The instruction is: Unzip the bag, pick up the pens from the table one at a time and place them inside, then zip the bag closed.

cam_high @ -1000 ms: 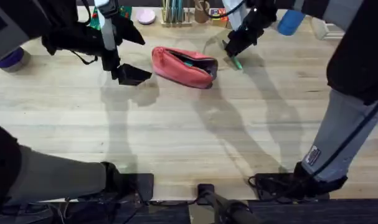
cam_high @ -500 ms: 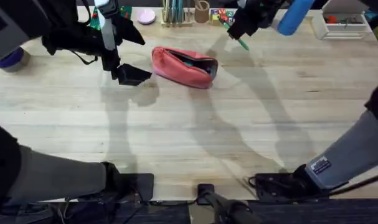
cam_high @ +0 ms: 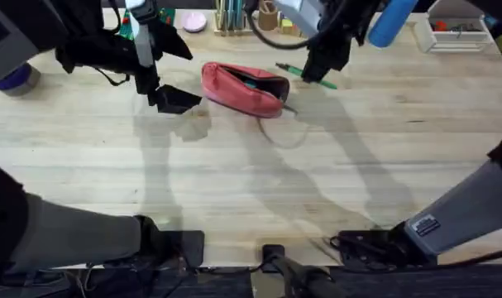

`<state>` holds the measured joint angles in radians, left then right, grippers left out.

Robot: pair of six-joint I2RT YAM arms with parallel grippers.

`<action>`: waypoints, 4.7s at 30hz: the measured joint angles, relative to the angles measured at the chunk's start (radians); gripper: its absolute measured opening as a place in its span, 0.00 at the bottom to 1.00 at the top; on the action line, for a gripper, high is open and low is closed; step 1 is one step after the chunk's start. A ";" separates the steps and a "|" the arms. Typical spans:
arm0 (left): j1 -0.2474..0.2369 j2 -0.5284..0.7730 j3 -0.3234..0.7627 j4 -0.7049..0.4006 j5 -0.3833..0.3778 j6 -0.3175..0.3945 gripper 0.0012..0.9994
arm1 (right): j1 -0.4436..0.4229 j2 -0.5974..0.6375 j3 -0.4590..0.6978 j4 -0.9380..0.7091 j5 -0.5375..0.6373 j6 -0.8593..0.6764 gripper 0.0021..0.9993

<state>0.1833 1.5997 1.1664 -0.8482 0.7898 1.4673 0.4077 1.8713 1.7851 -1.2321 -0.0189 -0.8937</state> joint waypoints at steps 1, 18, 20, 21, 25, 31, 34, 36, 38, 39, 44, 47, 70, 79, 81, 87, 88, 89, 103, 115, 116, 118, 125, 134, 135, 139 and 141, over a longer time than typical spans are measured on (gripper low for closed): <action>0.000 0.000 0.000 0.000 0.000 0.000 0.99 | 0.022 0.000 0.000 -0.040 0.000 -0.020 0.03; 0.000 0.000 0.000 0.000 0.000 0.000 0.99 | 0.061 0.000 0.000 0.033 -0.034 -0.036 0.03; 0.000 0.000 0.000 0.000 0.000 0.000 0.99 | 0.066 0.000 0.000 0.049 -0.042 -0.036 0.03; 0.000 0.000 0.000 0.000 0.000 0.000 0.99 | 0.069 0.000 0.000 0.054 -0.049 -0.036 0.03; 0.000 0.000 0.000 0.000 0.000 0.000 0.99 | 0.085 0.004 0.000 0.057 -0.065 -0.039 0.03; 0.000 0.000 0.000 0.000 0.000 0.000 0.99 | 0.099 0.064 0.000 0.075 -0.076 -0.039 0.03; 0.000 0.000 0.000 0.000 0.000 0.000 0.99 | 0.101 0.096 0.000 0.104 -0.078 -0.039 0.03; 0.000 0.000 0.000 0.000 0.000 0.000 0.99 | 0.102 0.110 0.000 0.125 -0.079 -0.039 0.03; 0.000 0.000 0.000 0.000 0.000 0.000 0.99 | 0.103 0.119 0.000 0.145 -0.080 -0.039 0.03; 0.000 0.000 0.000 0.000 0.000 0.000 0.99 | 0.105 0.122 0.000 0.155 -0.080 -0.039 0.03; 0.000 0.000 0.000 0.000 0.000 0.000 0.99 | 0.126 0.149 0.000 0.192 -0.083 -0.042 0.03; 0.000 0.000 0.000 0.000 0.000 0.000 0.99 | 0.144 0.167 0.000 0.221 -0.084 -0.043 0.03; 0.000 0.000 0.000 0.000 0.000 0.000 0.99 | 0.175 0.217 0.000 0.336 -0.087 0.020 0.50; 0.000 0.000 0.000 0.000 0.000 0.000 0.99 | 0.175 0.217 0.000 0.327 -0.087 0.037 1.00; 0.000 0.000 0.000 0.000 0.000 0.000 0.99 | 0.175 0.217 0.000 0.327 -0.087 0.040 1.00; 0.000 0.000 0.000 0.000 0.000 0.000 0.99 | 0.175 0.217 0.000 0.327 -0.087 0.046 1.00; 0.000 0.000 0.000 0.000 0.000 0.000 0.99 | 0.175 0.217 0.000 0.327 -0.087 0.049 1.00; 0.000 0.000 0.000 0.000 0.000 0.000 0.99 | 0.175 0.217 0.000 0.326 -0.087 0.053 1.00; 0.000 -0.087 0.000 -0.038 -0.022 0.000 0.99 | 0.175 0.203 0.000 0.323 -0.086 0.067 1.00; 0.020 -0.215 0.000 -0.103 -0.073 0.000 0.99 | 0.175 0.121 0.000 0.317 -0.096 0.193 1.00; 0.029 -0.215 0.000 -0.103 -0.074 0.000 0.99 | 0.175 0.116 0.000 0.316 -0.102 0.210 1.00; 0.057 -0.215 0.000 -0.102 -0.070 0.000 0.99 | 0.175 0.103 0.000 0.315 -0.109 0.238 1.00; 0.181 -0.215 0.000 -0.098 0.040 0.002 0.99 | 0.175 0.008 0.000 0.314 -0.117 0.417 1.00; 0.277 -0.215 0.000 -0.100 0.199 0.092 0.99 | 0.176 -0.067 0.000 0.320 -0.116 0.799 1.00; 0.280 -0.213 0.000 -0.103 0.212 0.098 0.99 | 0.177 -0.069 0.000 0.323 -0.116 0.852 0.99; 0.282 -0.193 0.000 -0.141 0.243 0.127 0.99 | 0.178 -0.077 0.000 0.339 -0.115 1.023 1.00; 0.283 -0.171 0.000 -0.170 0.261 0.159 0.99 | 0.183 -0.081 0.000 0.343 -0.115 1.077 1.00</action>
<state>0.4665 1.4288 1.1664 -1.0181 1.0507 1.6259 0.5906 1.7905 1.7851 -0.8894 -0.1341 0.1834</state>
